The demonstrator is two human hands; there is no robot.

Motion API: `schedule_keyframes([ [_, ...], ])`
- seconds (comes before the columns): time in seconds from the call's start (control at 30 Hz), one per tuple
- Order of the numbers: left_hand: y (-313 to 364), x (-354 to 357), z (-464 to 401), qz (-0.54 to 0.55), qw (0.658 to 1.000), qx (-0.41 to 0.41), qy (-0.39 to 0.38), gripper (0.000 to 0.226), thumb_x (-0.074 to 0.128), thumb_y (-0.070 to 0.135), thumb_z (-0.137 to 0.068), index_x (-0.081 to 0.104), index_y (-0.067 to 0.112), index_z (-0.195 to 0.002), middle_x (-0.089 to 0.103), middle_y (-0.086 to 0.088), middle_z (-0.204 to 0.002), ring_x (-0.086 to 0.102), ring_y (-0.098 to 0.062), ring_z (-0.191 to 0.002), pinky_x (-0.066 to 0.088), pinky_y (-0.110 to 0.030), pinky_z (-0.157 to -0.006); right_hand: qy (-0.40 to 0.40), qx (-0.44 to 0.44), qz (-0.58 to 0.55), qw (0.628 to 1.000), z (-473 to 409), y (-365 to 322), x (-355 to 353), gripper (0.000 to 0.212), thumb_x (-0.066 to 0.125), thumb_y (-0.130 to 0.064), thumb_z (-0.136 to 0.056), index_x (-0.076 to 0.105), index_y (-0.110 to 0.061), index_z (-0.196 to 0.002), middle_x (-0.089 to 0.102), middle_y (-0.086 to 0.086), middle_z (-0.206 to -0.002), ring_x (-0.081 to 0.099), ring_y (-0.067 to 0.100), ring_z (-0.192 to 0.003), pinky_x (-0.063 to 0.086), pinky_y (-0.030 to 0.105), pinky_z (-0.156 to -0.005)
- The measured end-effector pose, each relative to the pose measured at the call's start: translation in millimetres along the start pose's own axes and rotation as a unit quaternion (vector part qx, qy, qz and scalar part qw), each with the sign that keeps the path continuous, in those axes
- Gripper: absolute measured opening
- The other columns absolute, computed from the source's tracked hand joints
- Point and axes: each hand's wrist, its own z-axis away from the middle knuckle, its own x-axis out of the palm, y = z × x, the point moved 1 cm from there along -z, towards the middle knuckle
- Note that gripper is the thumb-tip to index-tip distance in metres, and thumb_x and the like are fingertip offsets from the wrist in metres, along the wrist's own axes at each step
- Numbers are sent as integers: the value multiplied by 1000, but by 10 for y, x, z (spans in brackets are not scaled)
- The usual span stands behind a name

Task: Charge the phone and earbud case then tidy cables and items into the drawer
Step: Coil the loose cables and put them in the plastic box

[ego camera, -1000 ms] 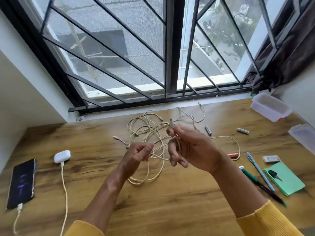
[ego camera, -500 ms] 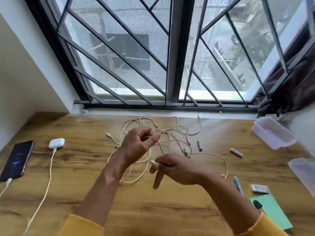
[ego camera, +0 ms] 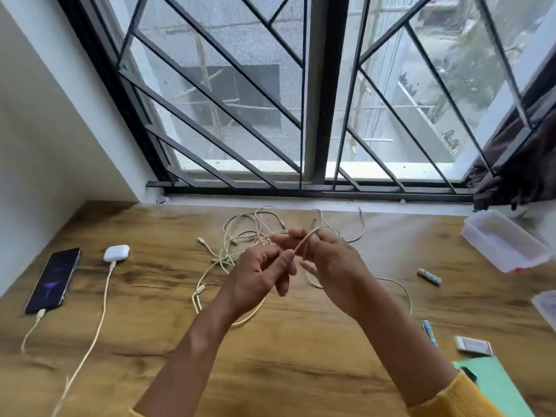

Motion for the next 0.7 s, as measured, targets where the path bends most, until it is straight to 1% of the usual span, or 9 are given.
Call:
schedule_keyframes([
  [0.07, -47, 4, 17, 6, 1000, -3, 4, 39, 61, 53, -98, 71, 21, -77, 65, -12, -61, 63, -29, -52, 52, -36, -60, -44, -1, -60, 997, 17, -59, 13, 32, 41, -11, -102, 58, -4, -128, 73, 16, -130, 66, 25, -129, 36, 50, -110],
  [0.17, -65, 44, 15, 18, 1000, -3, 13, 36, 61, 49, -102, 70, 26, -75, 63, -4, -59, 56, -23, -47, 47, -37, -54, -77, 2, -116, 990, 9, -75, 16, 27, 37, -3, -93, 56, -14, -108, 71, 23, -130, 62, 33, -132, 33, 54, -117],
  [0.23, -54, 94, 13, 29, 999, 10, 14, 39, 57, 34, -110, 70, 32, -72, 64, 7, -58, 50, -14, -42, 46, -31, -49, -97, 2, -154, 983, 10, -75, 26, 21, 40, -5, -87, 53, -17, -99, 71, 23, -124, 57, 38, -132, 24, 57, -123],
  [0.3, -30, 117, 20, 51, 999, 5, 9, 40, 56, 39, -107, 71, 34, -69, 62, 9, -58, 45, -11, -43, 44, -25, -44, -112, -9, -173, 978, 12, -84, 31, 13, 43, -12, -92, 55, -17, -95, 73, 18, -112, 56, 36, -127, 27, 55, -120],
  [0.4, -69, 61, 24, 92, 995, -23, -12, 52, 63, 68, -96, 67, 21, -71, 41, -4, -59, 35, -18, -47, 37, -24, -45, -136, -23, -185, 973, 15, -141, 20, 27, 36, -26, -108, 56, -18, -93, 68, 12, -96, 62, 36, -116, 28, 54, -110],
  [0.47, -149, -9, 11, 120, 991, -54, -17, 67, 56, 63, -101, 64, -2, -86, 29, -4, -58, 27, -17, -48, 32, -25, -45, -176, -29, -204, 962, 20, -212, 6, 32, 31, -30, -112, 52, -16, -92, 62, 11, -84, 61, 37, -105, 32, 51, -106],
  [0.5, -186, -48, -4, 126, 989, -69, -18, 73, 53, 61, -102, 56, -10, -83, 26, -2, -57, 26, -16, -46, 29, -26, -45, -199, -28, -202, 959, 24, -255, 6, 34, 28, -29, -113, 50, -14, -91, 60, 11, -77, 60, 37, -97, 35, 50, -105],
  [0.6, -216, -175, -57, 118, 989, -88, -5, 80, 56, 63, -98, 39, -11, -69, 27, 1, -52, 28, -15, -42, 24, -31, -49, -260, -12, -120, 958, 67, -338, 53, 33, 30, -26, -111, 48, -11, -87, 55, 9, -62, 60, 30, -71, 36, 58, -95],
  [0.7, -121, -289, -155, 88, 994, -67, 17, 74, 62, 52, -96, 38, -10, -63, 27, -2, -51, 24, -15, -44, 28, -26, -46, -323, 16, 31, 946, 130, -298, 161, 34, 32, -22, -112, 50, -6, -88, 57, 11, -61, 59, 24, -57, 53, 42, -72],
])
